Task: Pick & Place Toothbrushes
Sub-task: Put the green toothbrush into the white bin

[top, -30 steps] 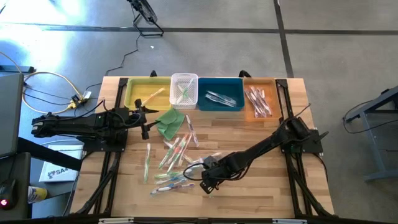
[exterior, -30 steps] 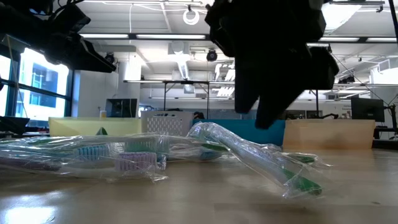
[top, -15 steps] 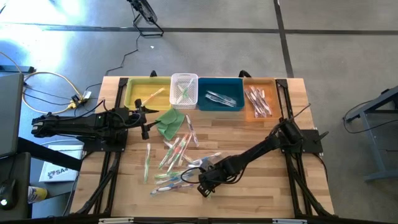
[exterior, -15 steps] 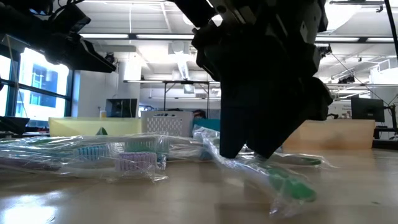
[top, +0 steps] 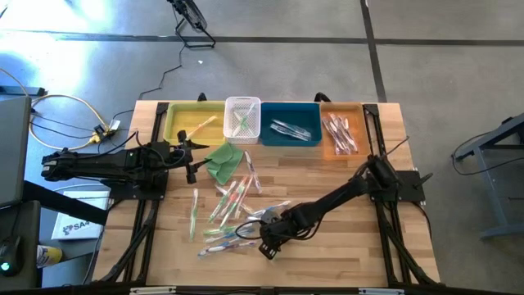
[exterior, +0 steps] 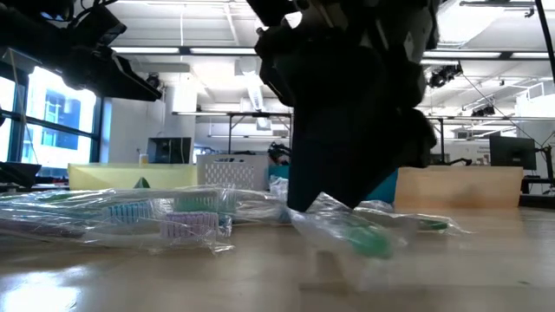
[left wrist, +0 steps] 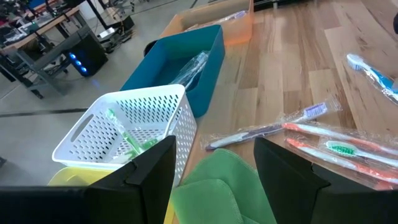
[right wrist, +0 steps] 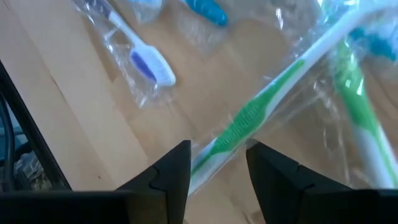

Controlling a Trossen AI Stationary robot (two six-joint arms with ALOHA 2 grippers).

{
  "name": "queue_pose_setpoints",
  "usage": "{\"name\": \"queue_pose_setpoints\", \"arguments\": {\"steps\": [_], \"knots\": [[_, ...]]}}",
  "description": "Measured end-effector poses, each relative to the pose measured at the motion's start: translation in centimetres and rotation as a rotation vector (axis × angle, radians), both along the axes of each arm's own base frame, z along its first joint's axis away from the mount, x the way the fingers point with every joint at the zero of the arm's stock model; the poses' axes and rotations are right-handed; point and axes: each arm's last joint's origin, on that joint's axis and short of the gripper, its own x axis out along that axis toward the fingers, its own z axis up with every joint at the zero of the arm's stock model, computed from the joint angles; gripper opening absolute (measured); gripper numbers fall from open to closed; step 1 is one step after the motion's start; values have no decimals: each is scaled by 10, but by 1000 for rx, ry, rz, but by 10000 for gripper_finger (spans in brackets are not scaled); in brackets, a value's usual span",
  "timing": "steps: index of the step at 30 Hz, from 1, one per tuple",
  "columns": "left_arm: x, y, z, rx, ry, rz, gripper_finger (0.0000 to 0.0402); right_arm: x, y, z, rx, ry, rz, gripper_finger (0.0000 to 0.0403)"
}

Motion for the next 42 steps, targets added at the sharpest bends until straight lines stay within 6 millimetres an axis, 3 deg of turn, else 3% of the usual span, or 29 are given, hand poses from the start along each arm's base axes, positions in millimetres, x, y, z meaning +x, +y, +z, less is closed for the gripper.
{"name": "queue_pose_setpoints", "arguments": {"steps": [5,15,31,34,42], "knots": [[0,0,0,0,0,0,211,3,-6,0,-11,-12,11,119],[0,0,0,0,0,0,211,4,-8,0,-9,-12,26,15],[0,0,0,0,0,0,211,6,-14,3,79,16,65,7],[0,0,0,0,0,-1,211,4,-20,10,60,18,79,6],[0,0,0,0,0,-1,211,-8,-39,53,-38,-30,33,5]]}}
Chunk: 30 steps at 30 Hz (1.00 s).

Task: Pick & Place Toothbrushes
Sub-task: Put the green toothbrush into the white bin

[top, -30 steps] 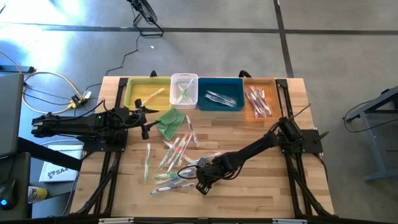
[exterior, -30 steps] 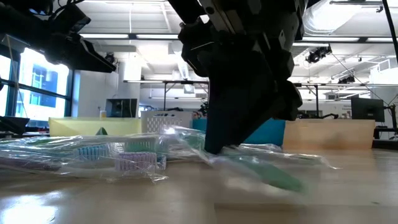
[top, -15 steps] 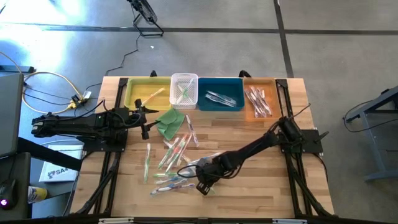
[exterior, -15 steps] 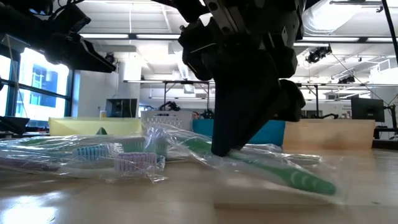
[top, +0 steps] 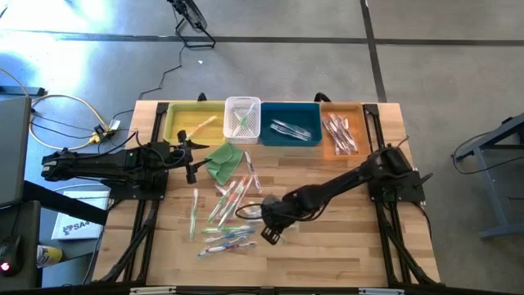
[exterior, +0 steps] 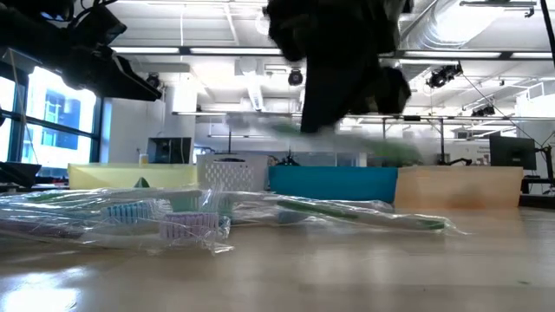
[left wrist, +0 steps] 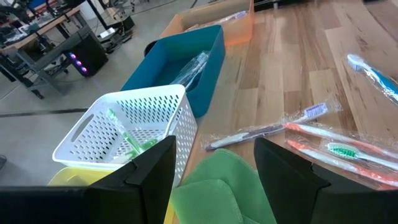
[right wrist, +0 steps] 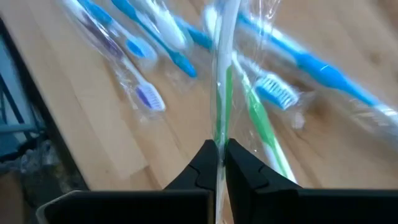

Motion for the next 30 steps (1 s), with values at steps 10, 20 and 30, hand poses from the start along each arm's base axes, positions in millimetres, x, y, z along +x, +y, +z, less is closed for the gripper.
{"name": "queue_pose_setpoints", "arguments": {"steps": [10,20,30], "knots": [[0,0,0,0,0,0,211,-21,-27,63,-135,-156,-105,4],[0,0,0,0,-1,0,211,-9,-86,93,-307,-353,-155,4],[0,0,0,0,-2,1,211,7,-176,107,-401,-514,-228,4]]}}
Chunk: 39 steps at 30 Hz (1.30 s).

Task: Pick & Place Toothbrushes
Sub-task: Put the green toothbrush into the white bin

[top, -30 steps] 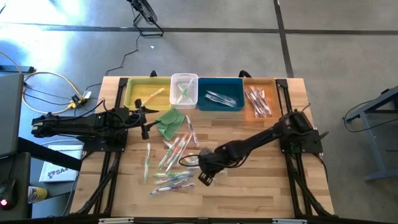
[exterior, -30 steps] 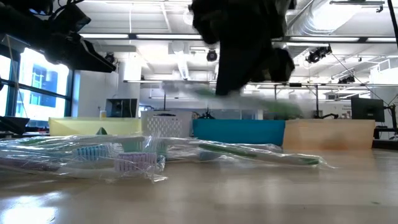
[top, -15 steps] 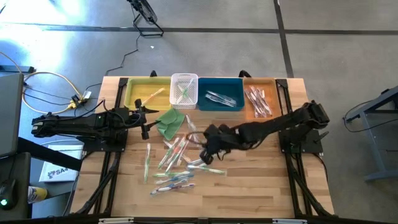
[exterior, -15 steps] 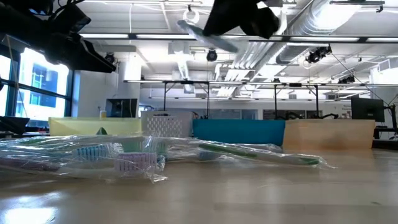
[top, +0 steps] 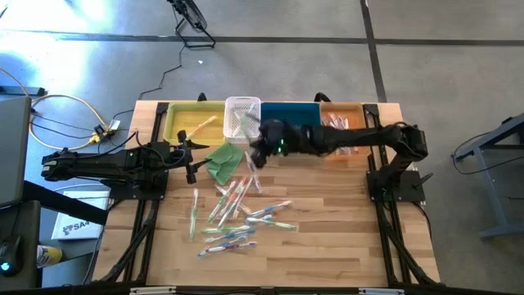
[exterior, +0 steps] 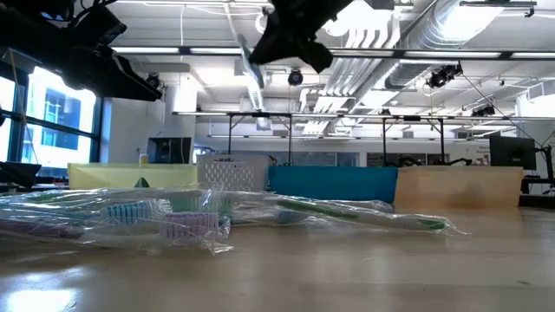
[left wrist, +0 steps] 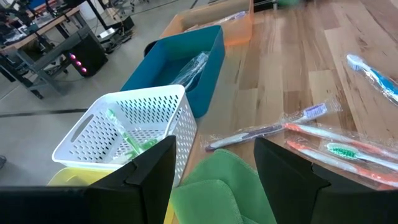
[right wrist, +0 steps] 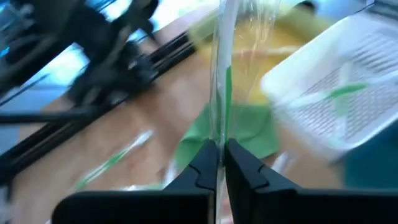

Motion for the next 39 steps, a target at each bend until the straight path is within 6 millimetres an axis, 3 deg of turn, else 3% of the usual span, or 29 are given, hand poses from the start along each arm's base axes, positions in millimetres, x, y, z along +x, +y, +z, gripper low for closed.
{"name": "queue_pose_setpoints", "arguments": {"steps": [3,6,21,26,30,39], "knots": [[0,0,0,1,-1,1,211,-1,-22,-1,-26,-1,-40,4],[1,0,3,-1,-30,3,211,-1,-25,-1,-73,17,-5,4],[25,-6,41,41,-458,-287,211,4,30,0,-260,40,386,4],[42,-6,40,-2,-503,-320,211,7,46,5,-359,-13,451,4],[58,-5,32,-78,-514,-320,211,10,51,12,-460,-60,451,4],[81,-6,33,-129,-629,-421,211,9,40,10,-491,-27,441,4]]}}
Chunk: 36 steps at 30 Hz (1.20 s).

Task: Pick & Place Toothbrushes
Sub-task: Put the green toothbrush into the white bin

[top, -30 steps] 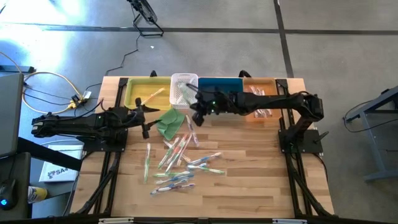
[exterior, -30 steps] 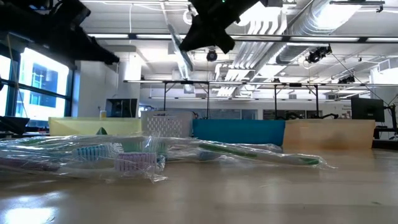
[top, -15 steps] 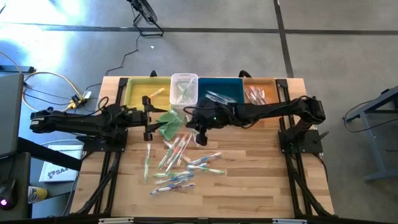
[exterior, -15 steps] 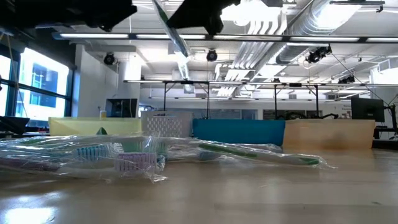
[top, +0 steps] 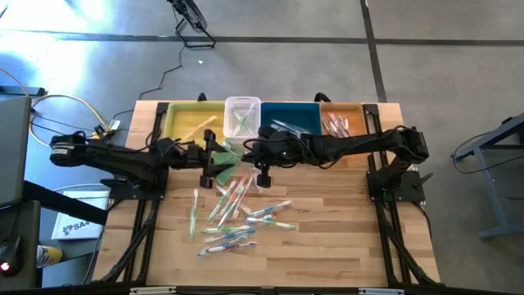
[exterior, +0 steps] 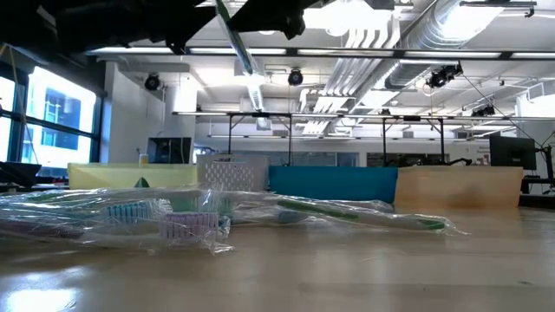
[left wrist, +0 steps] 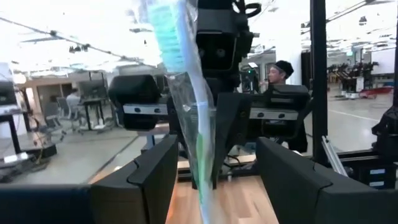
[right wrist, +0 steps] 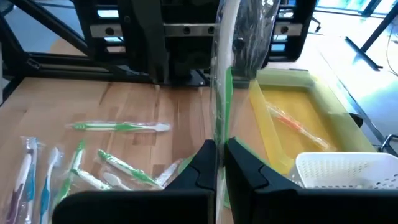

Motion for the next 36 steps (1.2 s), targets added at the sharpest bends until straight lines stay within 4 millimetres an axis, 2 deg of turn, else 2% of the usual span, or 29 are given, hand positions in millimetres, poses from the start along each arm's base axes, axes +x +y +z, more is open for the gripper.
{"name": "queue_pose_setpoints", "arguments": {"steps": [12,29,32,36], "knots": [[28,2,10,43,50,-3,204,0,-2,-2,0,17,-4,4],[28,2,11,64,49,8,24,0,-2,-3,1,24,0,5],[29,2,10,73,53,10,14,-1,-2,-3,6,27,-2,18],[29,2,9,73,72,9,22,-1,-2,-4,24,34,-17,66]]}}
